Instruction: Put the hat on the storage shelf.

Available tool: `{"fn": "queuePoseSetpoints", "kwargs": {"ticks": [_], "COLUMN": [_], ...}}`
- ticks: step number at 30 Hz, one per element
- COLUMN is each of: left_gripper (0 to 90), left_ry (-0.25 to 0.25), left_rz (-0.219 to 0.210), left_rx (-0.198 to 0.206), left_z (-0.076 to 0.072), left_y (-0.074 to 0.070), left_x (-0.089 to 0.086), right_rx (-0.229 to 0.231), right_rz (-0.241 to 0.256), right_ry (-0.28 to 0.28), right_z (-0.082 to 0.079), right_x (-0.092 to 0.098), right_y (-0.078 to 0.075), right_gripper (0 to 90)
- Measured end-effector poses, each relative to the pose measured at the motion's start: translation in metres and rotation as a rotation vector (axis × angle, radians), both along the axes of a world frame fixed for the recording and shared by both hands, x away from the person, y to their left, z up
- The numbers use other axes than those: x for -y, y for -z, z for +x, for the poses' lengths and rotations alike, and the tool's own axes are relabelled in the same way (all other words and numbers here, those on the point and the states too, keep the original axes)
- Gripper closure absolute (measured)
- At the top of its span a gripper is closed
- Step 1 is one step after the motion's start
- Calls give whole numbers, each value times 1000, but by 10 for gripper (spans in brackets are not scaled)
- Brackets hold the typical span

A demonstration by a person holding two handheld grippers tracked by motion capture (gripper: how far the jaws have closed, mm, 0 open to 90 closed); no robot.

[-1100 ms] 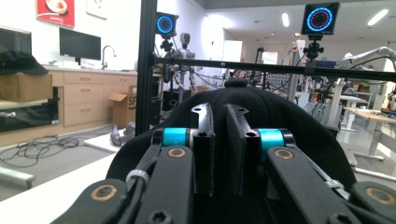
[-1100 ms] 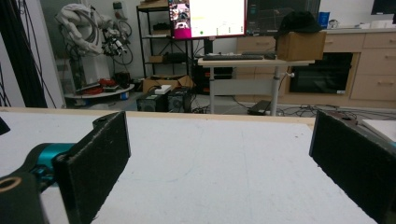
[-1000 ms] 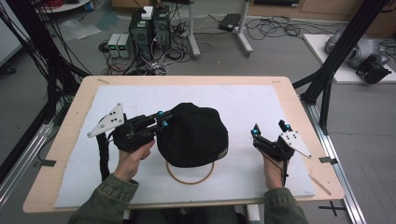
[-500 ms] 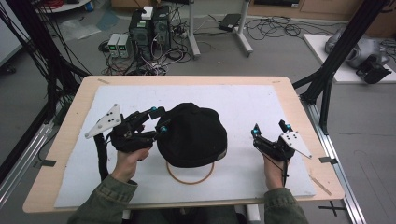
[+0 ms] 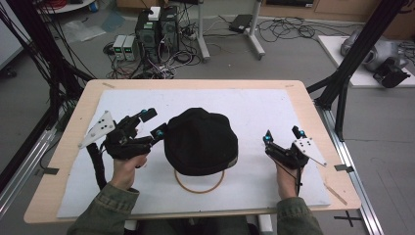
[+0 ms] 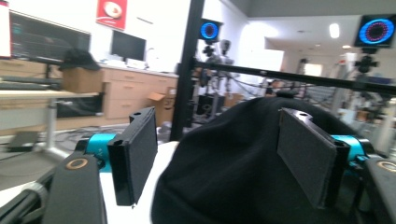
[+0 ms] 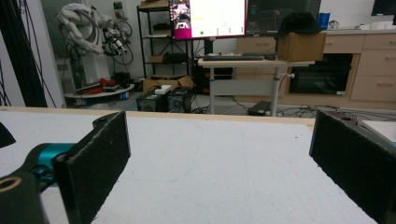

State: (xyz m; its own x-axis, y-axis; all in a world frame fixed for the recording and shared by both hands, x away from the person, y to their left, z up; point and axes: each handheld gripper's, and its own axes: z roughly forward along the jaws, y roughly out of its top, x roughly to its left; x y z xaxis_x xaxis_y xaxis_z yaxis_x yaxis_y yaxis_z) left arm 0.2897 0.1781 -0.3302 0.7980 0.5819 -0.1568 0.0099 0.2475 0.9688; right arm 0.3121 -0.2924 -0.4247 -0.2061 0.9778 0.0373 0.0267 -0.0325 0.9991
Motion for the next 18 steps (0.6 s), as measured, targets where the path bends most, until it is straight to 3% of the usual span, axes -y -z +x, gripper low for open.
{"fn": "queuePoseSetpoints", "kwargs": {"ticks": [4, 18], "left_gripper": [275, 276], "left_ry": [-63, -197], "left_rz": [-10, 12], "left_rx": [4, -31], "left_z": [0, 1], "left_y": [3, 16], "left_x": [-8, -32], "right_rx": [-1, 0], "right_rz": [1, -4], "right_ry": [1, 5], "right_z": [0, 0], "right_x": [0, 0], "right_y": [0, 0], "right_gripper": [44, 44]}}
